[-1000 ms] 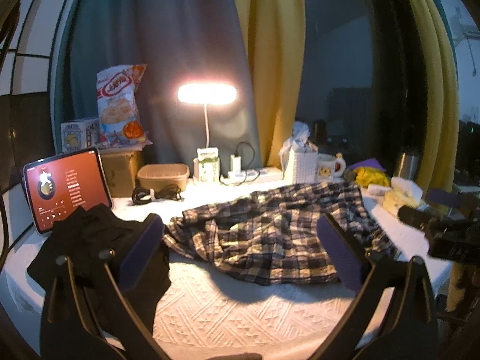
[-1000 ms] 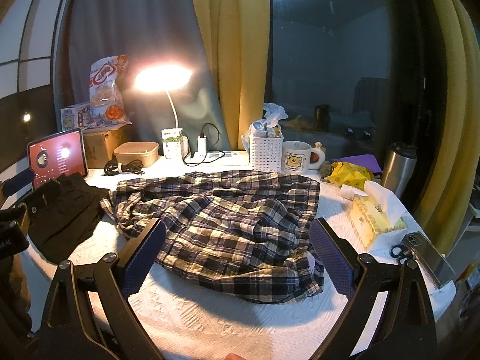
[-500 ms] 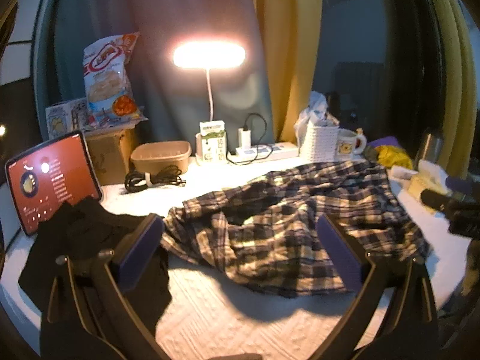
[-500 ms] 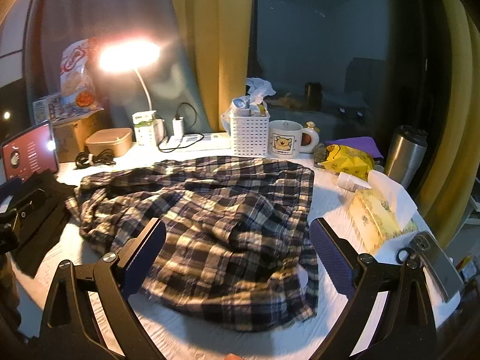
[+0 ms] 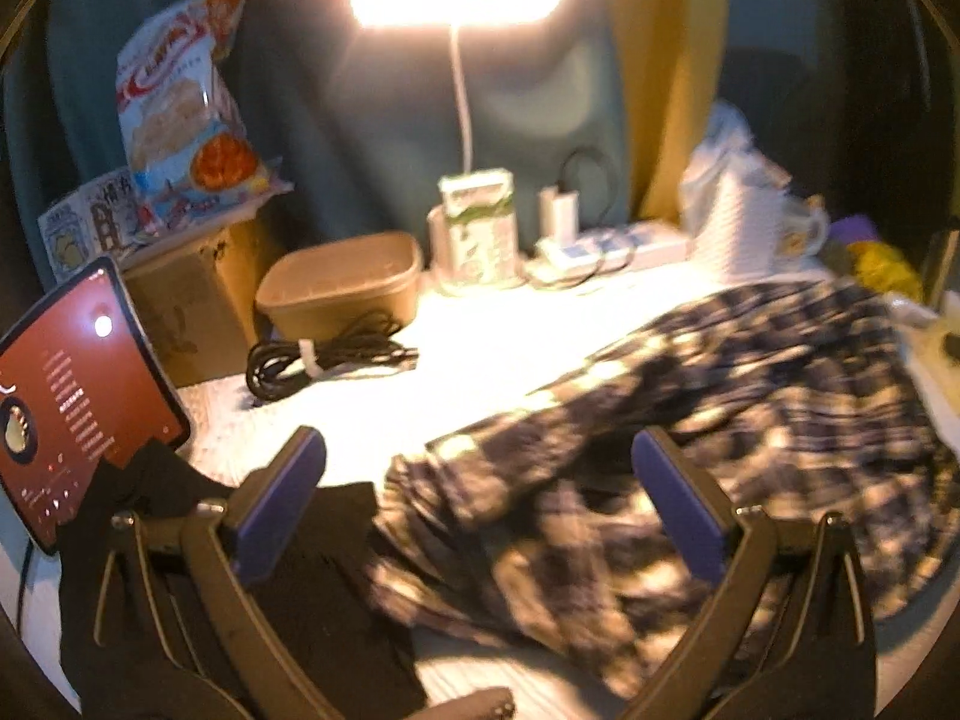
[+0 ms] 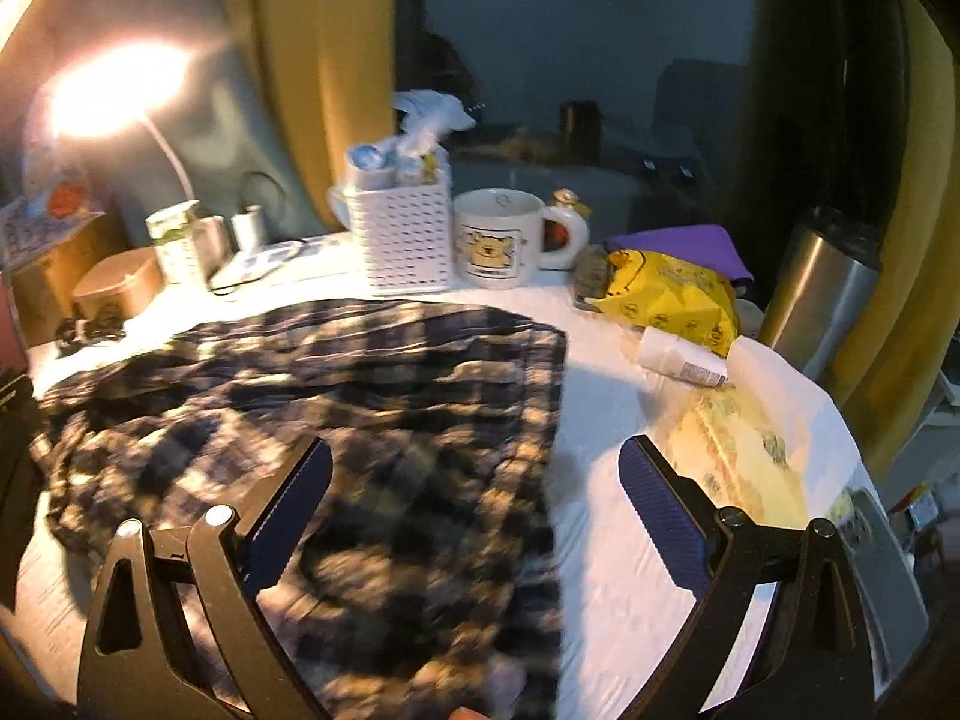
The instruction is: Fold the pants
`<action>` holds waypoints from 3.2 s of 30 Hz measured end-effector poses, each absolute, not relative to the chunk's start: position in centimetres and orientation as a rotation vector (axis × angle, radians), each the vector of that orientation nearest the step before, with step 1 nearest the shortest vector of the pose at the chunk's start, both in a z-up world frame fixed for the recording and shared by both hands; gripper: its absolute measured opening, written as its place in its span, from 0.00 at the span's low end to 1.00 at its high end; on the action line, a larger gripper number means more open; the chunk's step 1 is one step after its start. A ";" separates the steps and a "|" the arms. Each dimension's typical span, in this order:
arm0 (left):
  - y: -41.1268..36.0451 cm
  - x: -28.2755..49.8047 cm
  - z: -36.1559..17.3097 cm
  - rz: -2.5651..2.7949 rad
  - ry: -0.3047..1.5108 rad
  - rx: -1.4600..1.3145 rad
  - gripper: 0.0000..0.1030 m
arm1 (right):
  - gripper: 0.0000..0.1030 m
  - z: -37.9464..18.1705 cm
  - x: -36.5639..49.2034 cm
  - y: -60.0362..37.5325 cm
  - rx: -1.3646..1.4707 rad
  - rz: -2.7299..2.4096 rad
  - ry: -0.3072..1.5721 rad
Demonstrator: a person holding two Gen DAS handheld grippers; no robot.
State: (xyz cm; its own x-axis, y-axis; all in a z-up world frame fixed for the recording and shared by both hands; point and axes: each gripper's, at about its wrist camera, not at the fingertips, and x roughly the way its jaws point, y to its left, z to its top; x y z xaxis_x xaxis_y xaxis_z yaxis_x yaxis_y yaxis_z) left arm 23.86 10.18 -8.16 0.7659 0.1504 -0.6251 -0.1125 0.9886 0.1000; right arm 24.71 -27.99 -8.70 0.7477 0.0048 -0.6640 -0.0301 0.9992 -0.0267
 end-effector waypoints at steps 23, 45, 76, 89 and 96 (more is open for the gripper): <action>12.3 34.8 -12.3 -0.014 0.896 0.092 0.18 | 0.12 -15.8 39.2 -29.9 -0.048 0.123 0.936; 16.1 33.2 -8.9 0.039 0.817 -0.008 0.24 | 0.53 -11.1 39.2 -28.7 -0.111 0.066 0.791; 9.9 39.4 -14.8 -0.012 1.017 0.246 0.43 | 0.46 -13.7 40.7 -28.6 -0.097 0.210 0.888; 13.4 40.7 -10.5 0.056 0.906 0.060 0.43 | 0.47 -13.5 42.5 -26.1 -0.145 0.191 0.865; 12.3 33.9 -7.1 -0.014 0.848 0.018 0.43 | 0.47 -10.9 37.9 -26.3 -0.134 0.190 0.799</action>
State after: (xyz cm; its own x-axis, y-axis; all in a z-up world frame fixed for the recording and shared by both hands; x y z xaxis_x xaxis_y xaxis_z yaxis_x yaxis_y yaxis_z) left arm 33.93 12.26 -7.08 0.6614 -0.0052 -0.7500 0.0199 0.9997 0.0106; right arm 37.90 -26.33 -10.94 0.6815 0.1180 -0.7223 -0.2193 0.9745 -0.0478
